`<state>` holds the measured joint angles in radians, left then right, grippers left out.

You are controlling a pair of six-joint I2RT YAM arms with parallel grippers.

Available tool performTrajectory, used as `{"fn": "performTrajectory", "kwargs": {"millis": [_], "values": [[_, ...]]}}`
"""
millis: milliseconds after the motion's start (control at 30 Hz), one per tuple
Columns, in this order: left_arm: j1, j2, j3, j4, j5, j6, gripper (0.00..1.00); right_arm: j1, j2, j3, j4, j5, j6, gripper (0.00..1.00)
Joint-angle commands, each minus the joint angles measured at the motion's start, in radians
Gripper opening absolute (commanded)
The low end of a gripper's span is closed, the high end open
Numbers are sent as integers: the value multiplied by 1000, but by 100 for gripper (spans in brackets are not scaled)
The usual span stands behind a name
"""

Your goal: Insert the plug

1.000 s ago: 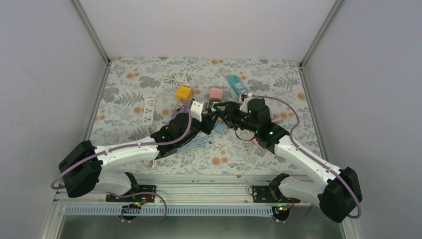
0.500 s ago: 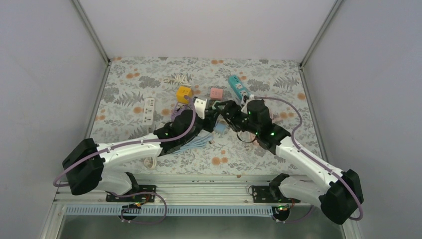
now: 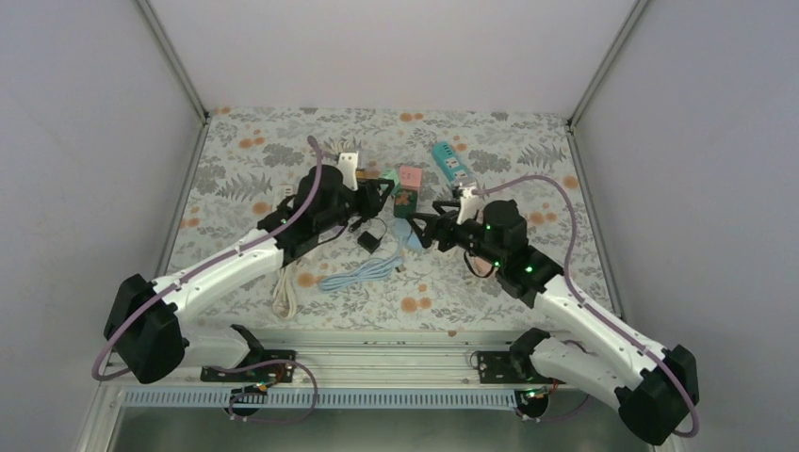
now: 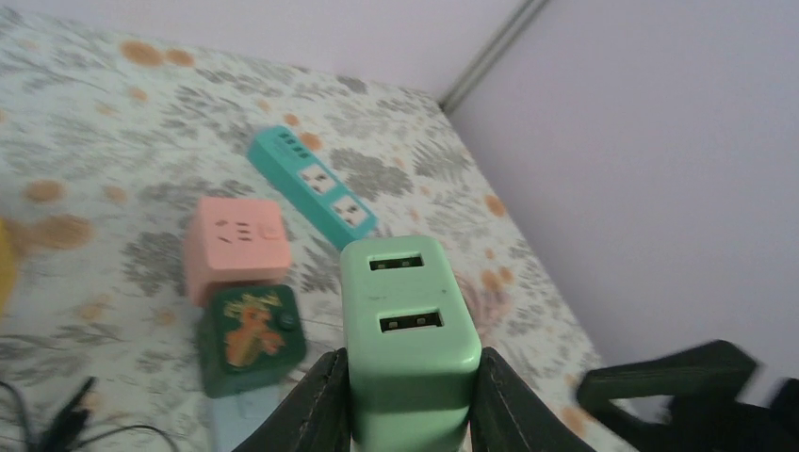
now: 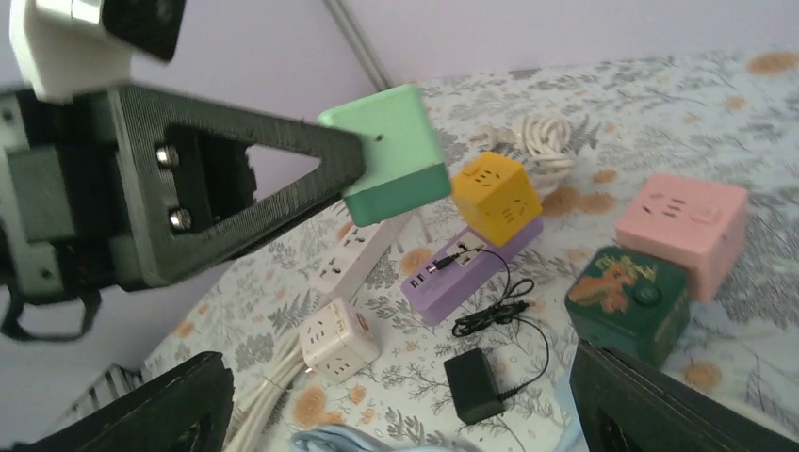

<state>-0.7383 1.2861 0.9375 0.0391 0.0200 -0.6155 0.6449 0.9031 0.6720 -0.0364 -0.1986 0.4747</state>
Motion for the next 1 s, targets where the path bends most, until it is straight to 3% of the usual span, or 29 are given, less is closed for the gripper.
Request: {"fn": "performTrajectory", "kwargs": {"millis": [0, 200, 433, 600, 767, 967], "values": [[30, -11, 60, -54, 248, -123, 7, 52, 89, 33, 87, 18, -235, 92], [43, -11, 85, -76, 363, -200, 9, 83, 160, 86, 144, 75, -253, 91], [50, -19, 94, -102, 423, -215, 10, 87, 161, 97, 203, 159, -278, 85], [57, -30, 90, -91, 455, -224, 11, 87, 174, 107, 196, 123, -328, 67], [69, -37, 90, -81, 490, -233, 11, 87, 187, 115, 168, 119, -342, 75], [73, -46, 83, -82, 497, -236, 11, 87, 220, 134, 170, 155, -311, 65]]}}
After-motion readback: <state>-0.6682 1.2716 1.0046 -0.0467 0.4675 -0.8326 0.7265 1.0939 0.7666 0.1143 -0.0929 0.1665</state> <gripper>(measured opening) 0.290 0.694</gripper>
